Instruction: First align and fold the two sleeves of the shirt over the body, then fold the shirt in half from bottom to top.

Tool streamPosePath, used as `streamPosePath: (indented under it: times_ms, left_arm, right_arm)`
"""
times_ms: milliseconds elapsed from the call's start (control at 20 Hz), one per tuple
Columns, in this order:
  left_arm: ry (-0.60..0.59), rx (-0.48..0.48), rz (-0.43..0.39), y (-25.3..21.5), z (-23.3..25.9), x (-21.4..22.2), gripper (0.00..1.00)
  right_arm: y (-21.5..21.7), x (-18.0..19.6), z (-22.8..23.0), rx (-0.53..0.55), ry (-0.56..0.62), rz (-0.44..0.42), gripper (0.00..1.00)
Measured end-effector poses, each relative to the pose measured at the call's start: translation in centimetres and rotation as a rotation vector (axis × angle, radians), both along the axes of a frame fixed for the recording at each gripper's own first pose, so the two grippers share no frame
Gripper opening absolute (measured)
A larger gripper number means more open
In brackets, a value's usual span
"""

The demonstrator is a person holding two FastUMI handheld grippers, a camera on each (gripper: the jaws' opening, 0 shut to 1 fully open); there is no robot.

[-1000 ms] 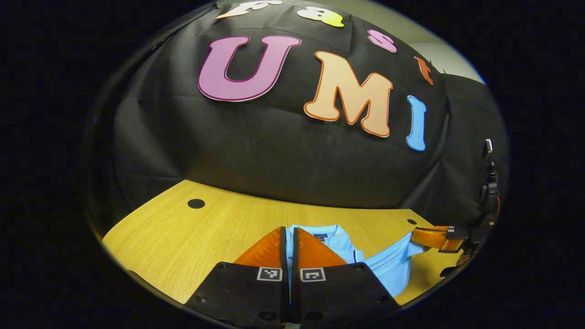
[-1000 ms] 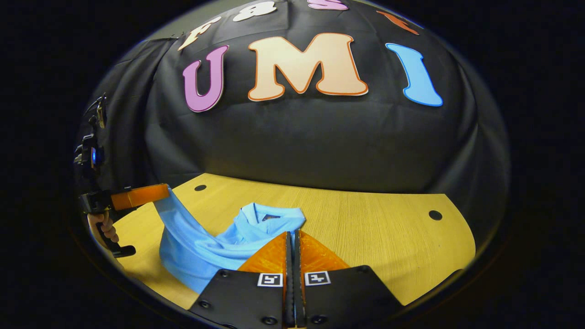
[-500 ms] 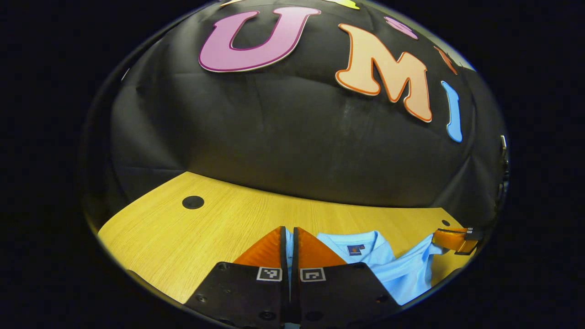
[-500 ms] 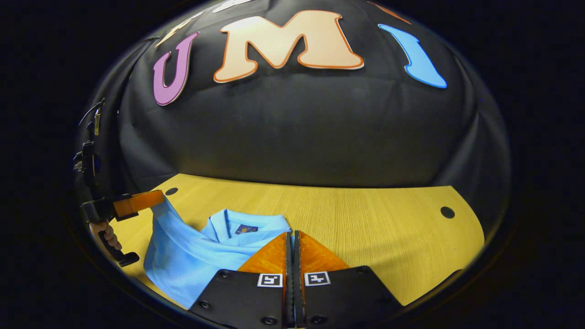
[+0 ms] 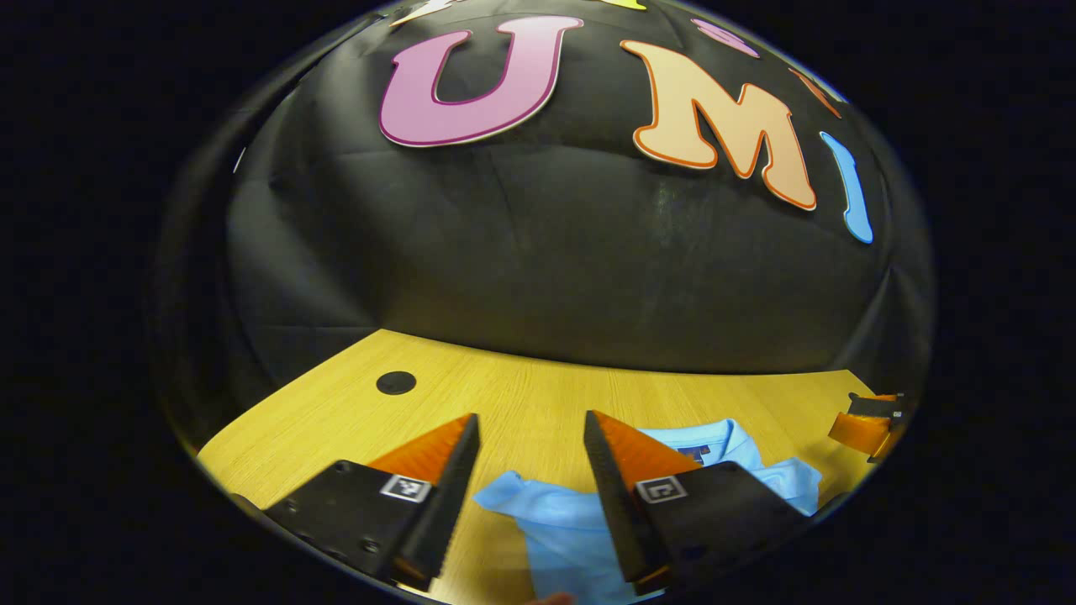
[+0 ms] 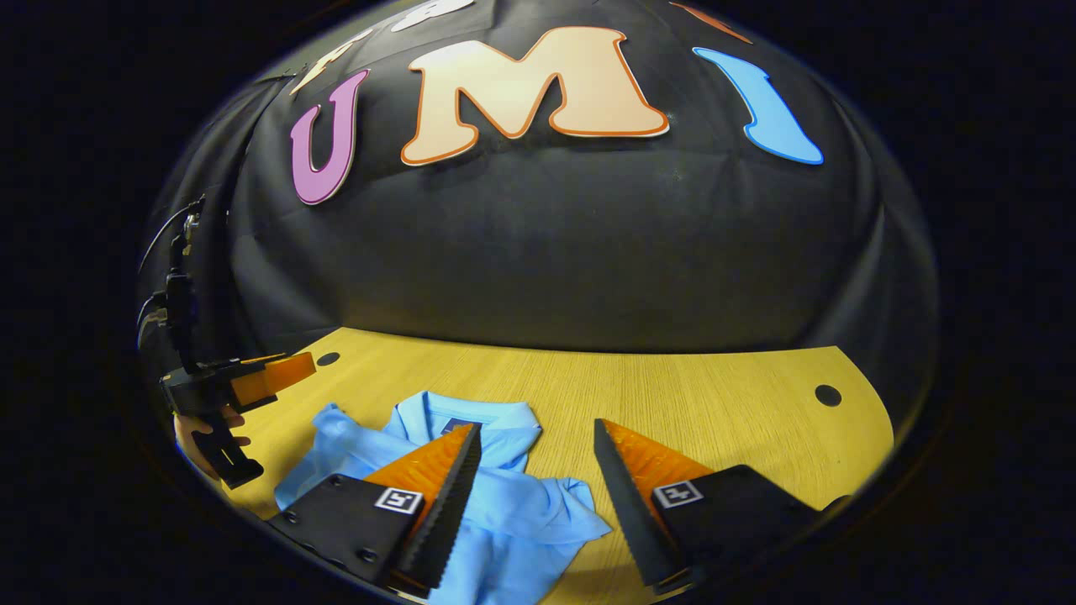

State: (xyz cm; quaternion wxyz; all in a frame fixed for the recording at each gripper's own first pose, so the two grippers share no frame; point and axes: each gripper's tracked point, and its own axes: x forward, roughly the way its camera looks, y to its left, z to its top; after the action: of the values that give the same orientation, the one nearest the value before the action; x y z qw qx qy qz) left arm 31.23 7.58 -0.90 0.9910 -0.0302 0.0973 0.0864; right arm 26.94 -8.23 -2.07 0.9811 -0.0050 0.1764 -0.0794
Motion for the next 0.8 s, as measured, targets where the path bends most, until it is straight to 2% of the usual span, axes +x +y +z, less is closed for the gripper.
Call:
streamPosePath:
  times_ms: [50, 100, 250, 500, 800]
  left_arm:
    - [-0.009, 0.010, 0.007, 0.1, 0.5, -1.0, 0.82]
    - [-0.012, 0.014, 0.004, 0.0, 0.7, -1.9, 0.87]
    - [-0.022, 0.037, -0.030, -0.8, 1.5, -5.2, 0.86]
    - [-0.064, 0.061, -0.059, -1.9, 2.4, -12.0, 0.86]
    - [-0.060, 0.084, -0.094, -3.1, 0.4, -20.1, 0.86]
  right_arm:
    - [-0.1, -0.7, 0.2, -0.004, -0.005, 0.001, 0.90]
    - [0.0, -1.4, 0.3, -0.007, -0.012, 0.005, 0.94]
    - [0.6, -4.1, 1.0, -0.002, -0.029, 0.017, 0.99]
    - [2.6, -10.5, 3.0, 0.007, -0.069, 0.061, 0.96]
    - [5.6, -18.1, 4.3, 0.023, -0.144, 0.098, 0.98]
